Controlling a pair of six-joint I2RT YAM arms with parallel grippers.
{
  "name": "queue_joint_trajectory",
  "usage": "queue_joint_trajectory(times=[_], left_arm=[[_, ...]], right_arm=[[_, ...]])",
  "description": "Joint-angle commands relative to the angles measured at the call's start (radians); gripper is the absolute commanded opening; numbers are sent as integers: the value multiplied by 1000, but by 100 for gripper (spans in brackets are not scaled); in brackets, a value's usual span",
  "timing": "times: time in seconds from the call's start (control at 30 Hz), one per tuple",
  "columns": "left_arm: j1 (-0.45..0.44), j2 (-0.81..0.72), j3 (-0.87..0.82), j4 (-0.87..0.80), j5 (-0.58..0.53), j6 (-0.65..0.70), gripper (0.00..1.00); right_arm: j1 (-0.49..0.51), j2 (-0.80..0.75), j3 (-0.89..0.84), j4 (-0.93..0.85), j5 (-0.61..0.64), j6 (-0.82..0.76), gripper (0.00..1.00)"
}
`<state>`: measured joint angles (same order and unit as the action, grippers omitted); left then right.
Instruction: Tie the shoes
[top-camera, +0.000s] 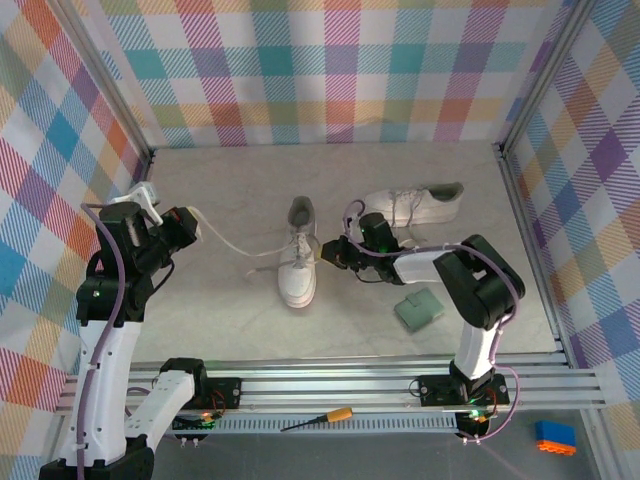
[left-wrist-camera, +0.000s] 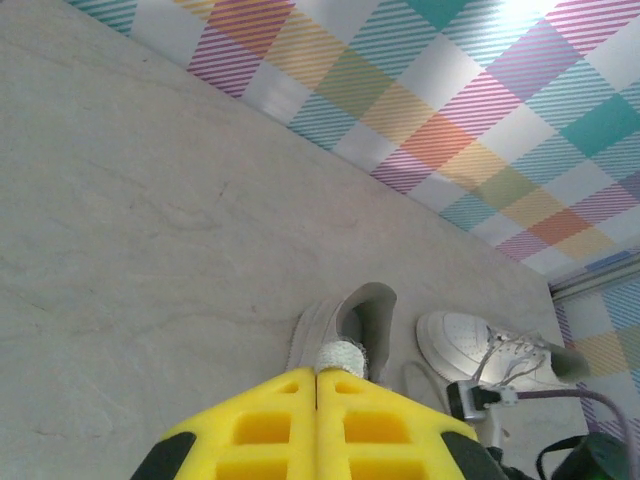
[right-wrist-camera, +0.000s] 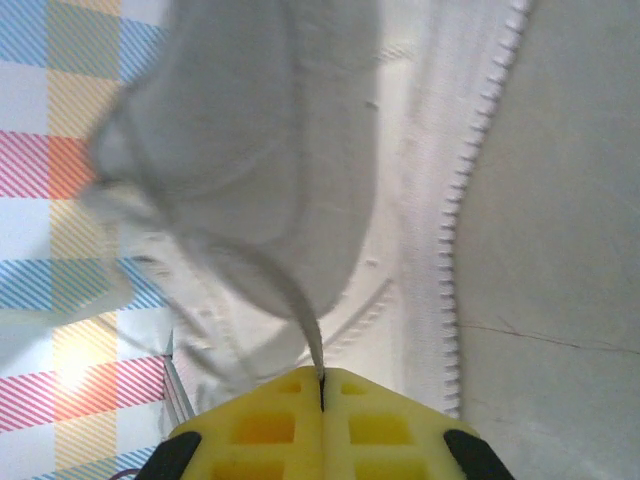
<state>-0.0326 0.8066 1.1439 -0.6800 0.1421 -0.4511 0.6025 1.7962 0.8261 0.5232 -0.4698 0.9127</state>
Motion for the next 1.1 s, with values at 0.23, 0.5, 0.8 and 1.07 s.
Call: queue_joint_trajectory(times=[0.23,0.5,0.8,1.07], left_arm=[[-21,-7,-20,0,36,15,0],[-50,-15,5,-13,50,30,0],[-62,-6,63,-27,-100,16,0],[-81,101,143,116,9,-32,0]], right_arm=[[84,-113,259,-308,39,-100,3],[83,20,473,-356,67,35,4],[58,65,486,-379,166,178,4],[34,67,452,-324,164,243,3]])
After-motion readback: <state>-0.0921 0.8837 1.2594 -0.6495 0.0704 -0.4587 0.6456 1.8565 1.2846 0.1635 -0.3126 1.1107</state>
